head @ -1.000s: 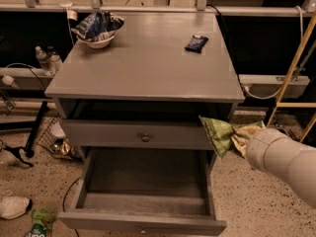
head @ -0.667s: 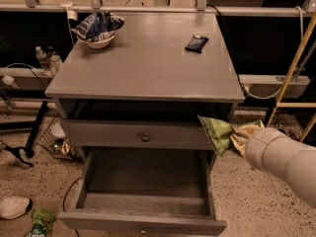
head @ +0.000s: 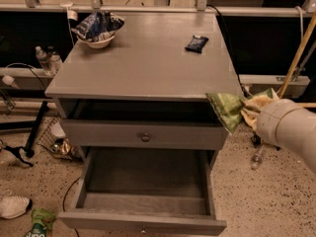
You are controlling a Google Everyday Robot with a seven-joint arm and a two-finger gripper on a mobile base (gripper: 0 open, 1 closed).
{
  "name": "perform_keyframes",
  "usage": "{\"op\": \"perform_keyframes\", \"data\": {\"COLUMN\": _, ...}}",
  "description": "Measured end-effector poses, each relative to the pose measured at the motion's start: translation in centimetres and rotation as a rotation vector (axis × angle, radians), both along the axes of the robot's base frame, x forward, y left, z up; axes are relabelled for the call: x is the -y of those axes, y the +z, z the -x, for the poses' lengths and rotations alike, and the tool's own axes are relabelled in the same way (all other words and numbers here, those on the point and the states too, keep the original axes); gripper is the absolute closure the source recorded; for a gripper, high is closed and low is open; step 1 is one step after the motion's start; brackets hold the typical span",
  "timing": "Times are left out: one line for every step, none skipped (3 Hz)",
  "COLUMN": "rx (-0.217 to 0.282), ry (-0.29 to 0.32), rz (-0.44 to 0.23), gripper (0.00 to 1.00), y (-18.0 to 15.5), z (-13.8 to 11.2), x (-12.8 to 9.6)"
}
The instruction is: Pick green jalapeno chip bag from middle drawer and place on counter
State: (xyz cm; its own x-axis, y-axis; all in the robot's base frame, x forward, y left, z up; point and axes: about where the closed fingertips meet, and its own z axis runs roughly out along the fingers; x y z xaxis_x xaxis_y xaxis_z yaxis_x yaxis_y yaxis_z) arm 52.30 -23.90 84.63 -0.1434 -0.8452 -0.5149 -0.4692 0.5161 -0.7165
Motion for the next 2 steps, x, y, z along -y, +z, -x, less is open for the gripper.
{"op": "perform_keyframes", "data": {"rx": 0.063, "ry": 0.044, "rz": 0.071, "gripper": 1.0, "y": 3.9, "z": -1.5, "x": -0.7}}
{"op": "perform_keyframes", "data": {"rx": 0.107, "ry": 0.114, "rz": 0.135, "gripper": 1.0, "y": 7.2, "z": -3.3, "x": -3.0}}
